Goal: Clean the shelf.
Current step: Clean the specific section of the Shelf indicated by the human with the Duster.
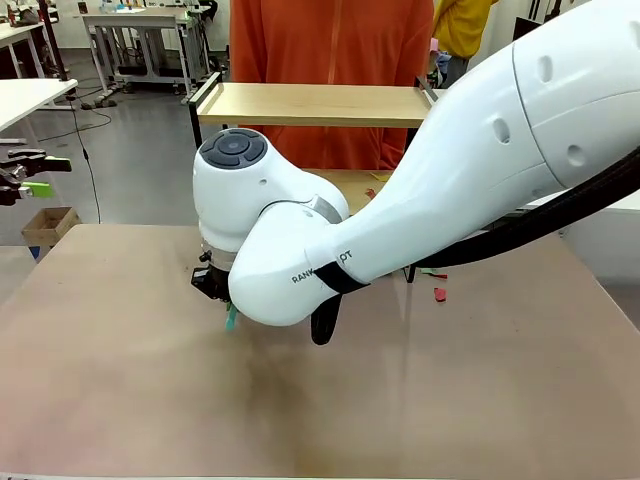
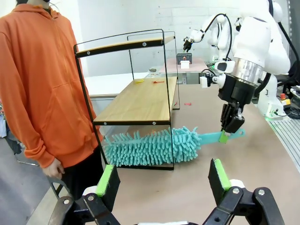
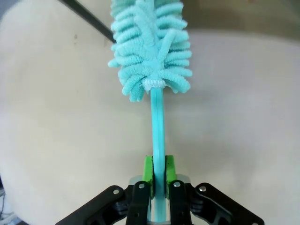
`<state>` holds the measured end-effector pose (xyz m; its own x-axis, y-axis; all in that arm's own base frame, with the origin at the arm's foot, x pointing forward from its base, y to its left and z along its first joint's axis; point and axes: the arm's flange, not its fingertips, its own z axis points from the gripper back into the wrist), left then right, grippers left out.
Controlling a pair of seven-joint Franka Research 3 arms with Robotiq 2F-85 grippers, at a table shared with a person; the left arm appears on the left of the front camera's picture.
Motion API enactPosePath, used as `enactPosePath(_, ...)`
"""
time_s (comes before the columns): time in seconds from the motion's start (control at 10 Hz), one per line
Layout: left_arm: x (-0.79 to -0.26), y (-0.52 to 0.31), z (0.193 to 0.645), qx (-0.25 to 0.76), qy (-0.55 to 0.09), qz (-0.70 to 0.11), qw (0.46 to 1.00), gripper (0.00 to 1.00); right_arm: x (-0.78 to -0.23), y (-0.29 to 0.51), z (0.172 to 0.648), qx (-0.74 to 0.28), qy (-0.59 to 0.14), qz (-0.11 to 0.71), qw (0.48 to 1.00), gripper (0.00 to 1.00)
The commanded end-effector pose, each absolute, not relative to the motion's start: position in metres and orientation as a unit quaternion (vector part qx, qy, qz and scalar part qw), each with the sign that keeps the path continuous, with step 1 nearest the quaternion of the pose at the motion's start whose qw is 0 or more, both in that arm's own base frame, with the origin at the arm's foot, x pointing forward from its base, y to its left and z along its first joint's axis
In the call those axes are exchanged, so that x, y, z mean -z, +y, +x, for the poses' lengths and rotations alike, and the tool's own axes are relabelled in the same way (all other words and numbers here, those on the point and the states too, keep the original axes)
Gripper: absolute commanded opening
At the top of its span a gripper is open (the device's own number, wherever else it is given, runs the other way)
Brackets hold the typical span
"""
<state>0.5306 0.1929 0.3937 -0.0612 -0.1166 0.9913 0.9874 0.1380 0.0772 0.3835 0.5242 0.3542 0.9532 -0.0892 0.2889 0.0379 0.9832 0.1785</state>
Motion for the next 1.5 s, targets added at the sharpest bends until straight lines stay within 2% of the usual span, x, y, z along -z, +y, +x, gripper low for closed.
enactPosePath(0.0,-0.397,0.192,0.528,0.508,-0.524,-0.418,0.540,1.00,-0.367,0.481,0.389,0.058,-0.133,0.093,0.985,0.13)
enactPosePath(0.2,-0.397,0.192,0.528,0.508,-0.524,-0.418,0.540,1.00,-0.368,0.449,0.393,0.055,-0.099,0.093,0.989,0.13)
enactPosePath(0.8,-0.397,0.192,0.528,0.508,-0.524,-0.418,0.540,1.00,-0.367,0.360,0.384,0.102,-0.078,0.066,0.990,0.13)
enactPosePath(1.4,-0.397,0.192,0.528,0.508,-0.524,-0.418,0.540,1.00,-0.381,0.261,0.376,0.148,-0.068,-0.020,0.986,0.13)
